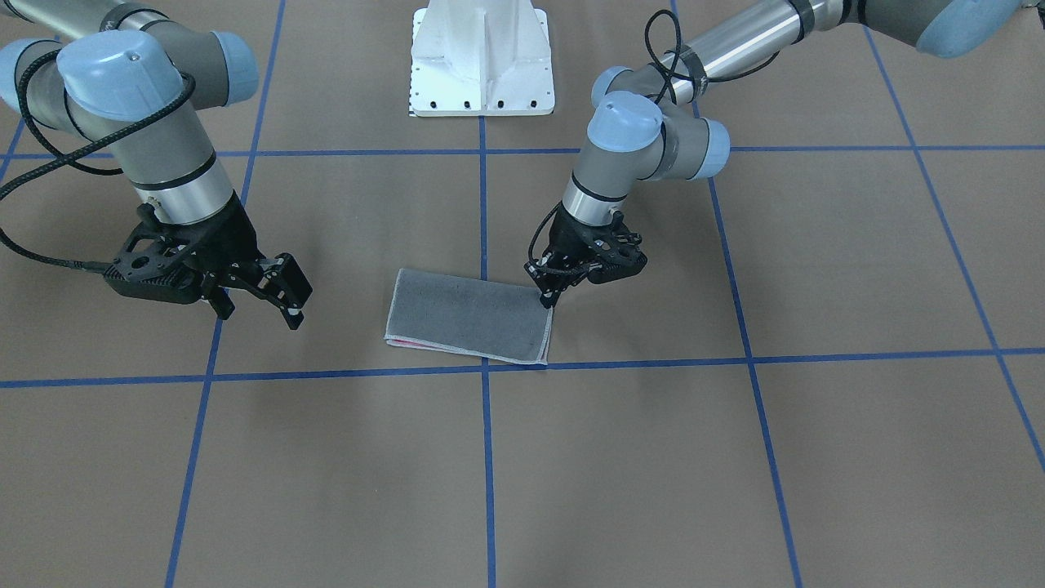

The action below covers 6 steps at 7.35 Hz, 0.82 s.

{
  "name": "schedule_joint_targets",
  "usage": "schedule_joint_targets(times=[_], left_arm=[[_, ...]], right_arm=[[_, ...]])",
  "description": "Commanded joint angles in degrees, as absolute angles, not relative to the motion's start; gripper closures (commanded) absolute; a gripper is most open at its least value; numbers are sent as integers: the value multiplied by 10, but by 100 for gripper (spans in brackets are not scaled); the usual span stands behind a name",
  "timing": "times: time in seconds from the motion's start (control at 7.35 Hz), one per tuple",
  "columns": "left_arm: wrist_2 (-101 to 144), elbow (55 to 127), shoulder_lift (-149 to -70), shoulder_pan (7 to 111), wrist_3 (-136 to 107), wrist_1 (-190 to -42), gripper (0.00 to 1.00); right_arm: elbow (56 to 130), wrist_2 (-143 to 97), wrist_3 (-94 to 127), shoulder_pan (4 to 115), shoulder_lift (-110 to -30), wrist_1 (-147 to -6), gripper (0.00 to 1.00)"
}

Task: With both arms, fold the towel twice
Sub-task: 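Grasp the folded towel's end with the left gripper, then lift and fold the towel end over toward the other end with the left gripper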

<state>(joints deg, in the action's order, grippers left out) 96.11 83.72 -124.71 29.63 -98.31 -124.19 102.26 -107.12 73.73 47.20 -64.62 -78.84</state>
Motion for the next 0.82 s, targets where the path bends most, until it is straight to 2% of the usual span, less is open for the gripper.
schedule_joint_targets(times=[0.0, 0.41, 0.68], left_arm=[[963, 848, -1232, 313, -955, -1242, 100], [976, 900, -1146, 372, -870, -1252, 100], [1015, 909, -1061, 422, -833, -1335, 100]], right_arm=[[1020, -1071, 723, 476, -656, -789, 1], [1017, -1103, 619, 523, -692, -790, 1], [1017, -1135, 525, 569, -730, -789, 1]])
